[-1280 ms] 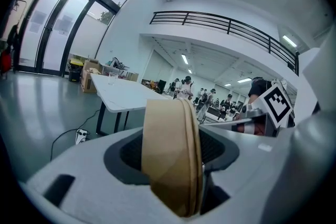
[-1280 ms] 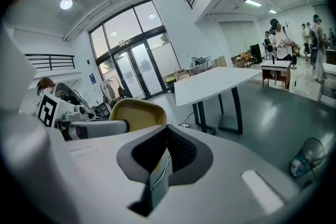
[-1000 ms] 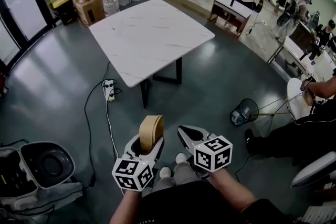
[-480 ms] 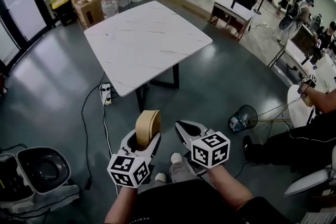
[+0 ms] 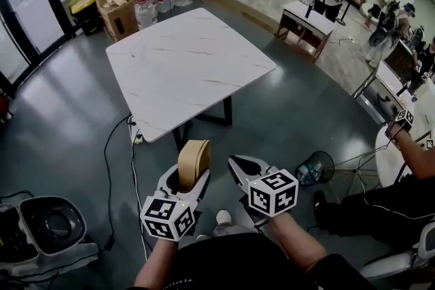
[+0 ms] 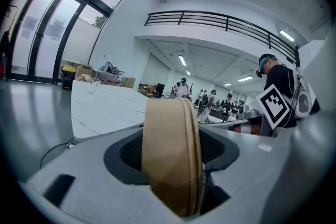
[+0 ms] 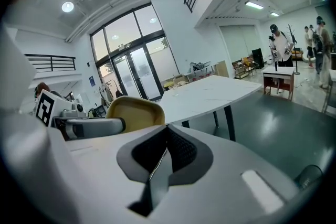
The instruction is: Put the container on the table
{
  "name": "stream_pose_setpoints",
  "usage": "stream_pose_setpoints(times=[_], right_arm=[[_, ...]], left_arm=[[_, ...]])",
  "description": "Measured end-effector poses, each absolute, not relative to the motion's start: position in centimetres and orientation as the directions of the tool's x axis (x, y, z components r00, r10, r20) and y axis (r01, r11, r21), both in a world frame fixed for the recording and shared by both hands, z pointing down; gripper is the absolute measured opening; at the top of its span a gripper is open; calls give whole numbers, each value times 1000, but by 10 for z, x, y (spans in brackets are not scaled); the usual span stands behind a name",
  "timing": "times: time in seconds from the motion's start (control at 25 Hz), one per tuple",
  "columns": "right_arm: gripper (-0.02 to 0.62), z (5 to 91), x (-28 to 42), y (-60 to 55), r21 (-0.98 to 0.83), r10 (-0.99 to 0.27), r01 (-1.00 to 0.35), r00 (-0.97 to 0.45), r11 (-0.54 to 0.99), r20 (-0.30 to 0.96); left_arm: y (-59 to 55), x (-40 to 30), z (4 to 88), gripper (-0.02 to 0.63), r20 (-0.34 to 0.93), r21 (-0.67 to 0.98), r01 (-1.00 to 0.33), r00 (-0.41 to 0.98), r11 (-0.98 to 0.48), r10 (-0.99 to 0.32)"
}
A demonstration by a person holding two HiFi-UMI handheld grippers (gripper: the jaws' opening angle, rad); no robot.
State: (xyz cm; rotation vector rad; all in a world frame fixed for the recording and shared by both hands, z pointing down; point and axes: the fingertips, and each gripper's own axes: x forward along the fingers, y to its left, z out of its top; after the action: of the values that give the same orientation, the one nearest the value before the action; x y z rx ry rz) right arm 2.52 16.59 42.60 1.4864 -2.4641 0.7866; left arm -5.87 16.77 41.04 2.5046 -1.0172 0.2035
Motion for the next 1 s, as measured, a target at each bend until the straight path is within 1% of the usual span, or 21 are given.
stream_pose_setpoints(times=[0.28, 0.52, 1.0], right_arm=[[-2, 431, 45, 142, -359, -754, -837, -535, 412, 382], [-2, 429, 51, 132, -356, -744, -826, -555, 438, 373], [-2, 433, 47, 95, -366, -727, -813, -574, 452, 377]], left_arm=[[147, -41, 407, 253, 277, 317, -727, 685, -609, -674], [141, -41, 407, 253, 284, 315, -749, 660, -583, -695], [100, -39, 409, 253, 261, 372, -740, 663, -560, -702]])
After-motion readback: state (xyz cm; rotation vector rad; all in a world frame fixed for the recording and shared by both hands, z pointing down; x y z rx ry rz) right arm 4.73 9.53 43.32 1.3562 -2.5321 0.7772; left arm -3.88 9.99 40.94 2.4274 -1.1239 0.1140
